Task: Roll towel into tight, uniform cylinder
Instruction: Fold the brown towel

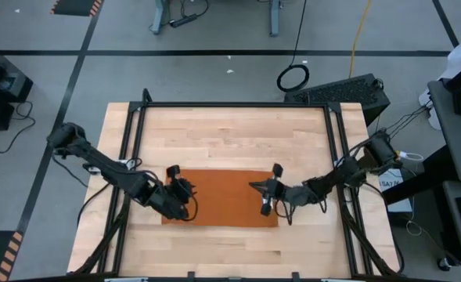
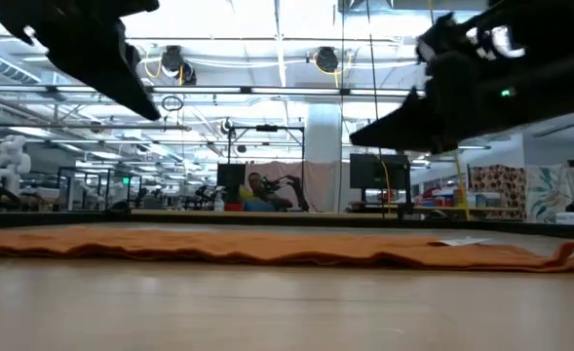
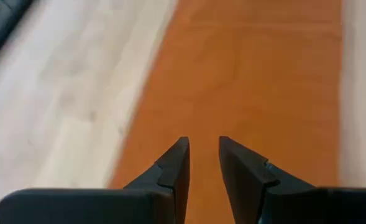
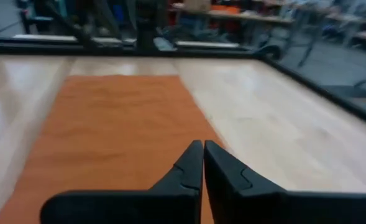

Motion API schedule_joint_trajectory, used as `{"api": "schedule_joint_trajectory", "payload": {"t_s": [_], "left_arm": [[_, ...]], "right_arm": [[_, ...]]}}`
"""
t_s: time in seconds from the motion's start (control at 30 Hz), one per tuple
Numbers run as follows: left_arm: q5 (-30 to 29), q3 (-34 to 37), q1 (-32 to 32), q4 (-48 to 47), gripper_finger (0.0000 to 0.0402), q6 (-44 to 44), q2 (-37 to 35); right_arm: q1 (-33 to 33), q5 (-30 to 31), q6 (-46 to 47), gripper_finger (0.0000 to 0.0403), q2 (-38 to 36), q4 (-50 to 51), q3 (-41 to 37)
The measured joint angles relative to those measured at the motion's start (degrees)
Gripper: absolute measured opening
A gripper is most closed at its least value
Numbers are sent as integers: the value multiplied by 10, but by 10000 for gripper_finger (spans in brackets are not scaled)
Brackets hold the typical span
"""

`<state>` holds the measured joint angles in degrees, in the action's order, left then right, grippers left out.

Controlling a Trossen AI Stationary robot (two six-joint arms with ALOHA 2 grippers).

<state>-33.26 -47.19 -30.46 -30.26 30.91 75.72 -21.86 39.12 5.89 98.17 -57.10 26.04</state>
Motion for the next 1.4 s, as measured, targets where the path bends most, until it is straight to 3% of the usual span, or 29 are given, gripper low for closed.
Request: {"api": "schedule_joint_trajectory", "payload": {"t_s": [0.13, 0.23, 0.6, 0.73, 0.87, 1.07, 1.23, 1.4], "left_arm": [[4, 8, -15, 20, 95, 31, -3], [12, 37, -23, 44, 95, 33, 18], [-12, 161, 5, 24, 95, 168, 92], [-80, 183, 35, 31, 95, 156, 109], [-128, 183, 71, 51, 95, 82, 114], [-134, 160, 76, 18, 95, 33, 76], [-107, 151, 35, 2, 95, 75, 8], [-80, 152, -19, 7, 95, 140, -34]], "right_arm": [[53, -112, 24, 6, 21, 1, 2], [76, -153, 65, 6, 60, 3, 3], [66, -128, 209, 6, 190, -21, 14], [35, -100, 239, 6, 195, -18, 26], [9, -63, 257, 6, 176, -3, 47], [8, -39, 177, 6, 100, 26, 81], [28, -35, 89, 6, 38, 102, 102], [66, -38, 56, 6, 37, 106, 101]]}}
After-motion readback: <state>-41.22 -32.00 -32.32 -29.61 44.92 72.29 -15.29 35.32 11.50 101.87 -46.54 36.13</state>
